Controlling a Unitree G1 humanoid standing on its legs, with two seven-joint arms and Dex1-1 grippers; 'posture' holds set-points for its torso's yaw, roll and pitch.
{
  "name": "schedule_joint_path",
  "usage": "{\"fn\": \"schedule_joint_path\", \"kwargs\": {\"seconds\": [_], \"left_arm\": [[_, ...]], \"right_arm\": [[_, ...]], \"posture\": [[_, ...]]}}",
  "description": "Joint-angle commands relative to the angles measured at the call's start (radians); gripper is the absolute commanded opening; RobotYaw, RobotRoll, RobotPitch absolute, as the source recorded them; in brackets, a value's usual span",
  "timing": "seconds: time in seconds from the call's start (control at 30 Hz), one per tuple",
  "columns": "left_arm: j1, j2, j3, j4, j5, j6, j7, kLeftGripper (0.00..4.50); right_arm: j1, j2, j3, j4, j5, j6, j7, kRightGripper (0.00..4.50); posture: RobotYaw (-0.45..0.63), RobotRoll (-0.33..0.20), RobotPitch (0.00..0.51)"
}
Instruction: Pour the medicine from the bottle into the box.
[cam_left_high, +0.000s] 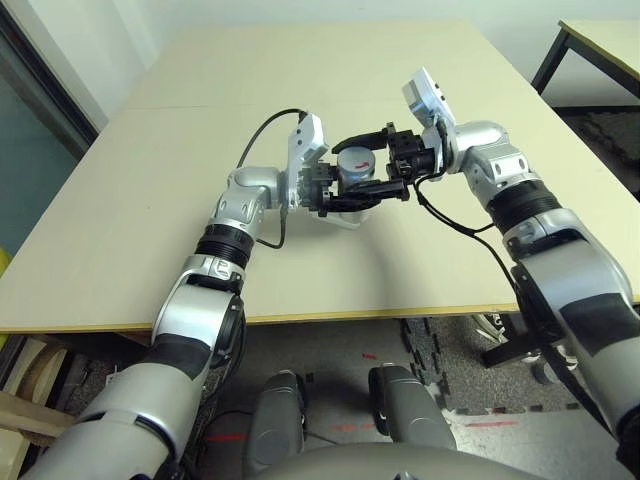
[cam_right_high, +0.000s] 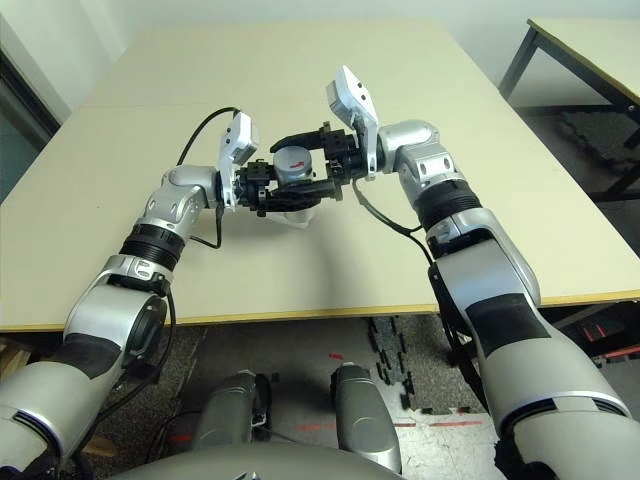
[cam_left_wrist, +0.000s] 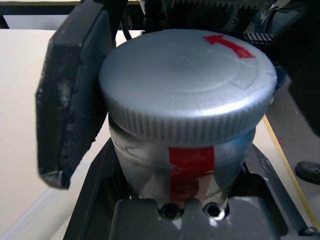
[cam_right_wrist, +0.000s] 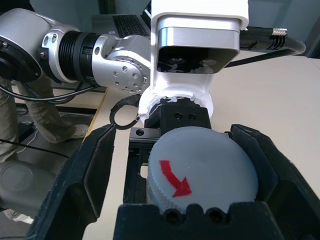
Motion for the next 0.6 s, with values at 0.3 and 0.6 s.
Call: {"fn": "schedule_joint_path", "kwargs": {"seconds": [0.3,0.6], "left_arm": [[0.009,0.007,0.015,-0.007,-0.012,0.038,0.049,2.68],[0.024,0.011,0.01,-0.047,-0.025,0.057,0.041,2.68]], "right_arm": [[-0.044,0.053,-0.089,0.087,-0.056,0.014,0.097,4.5],[-0.082,0.067,-0.212,0.215,-0.151,0.005,0.06,4.5]], "posture": [[-0.16,0.0,0.063],[-0.16,0.0,0.063]]}}
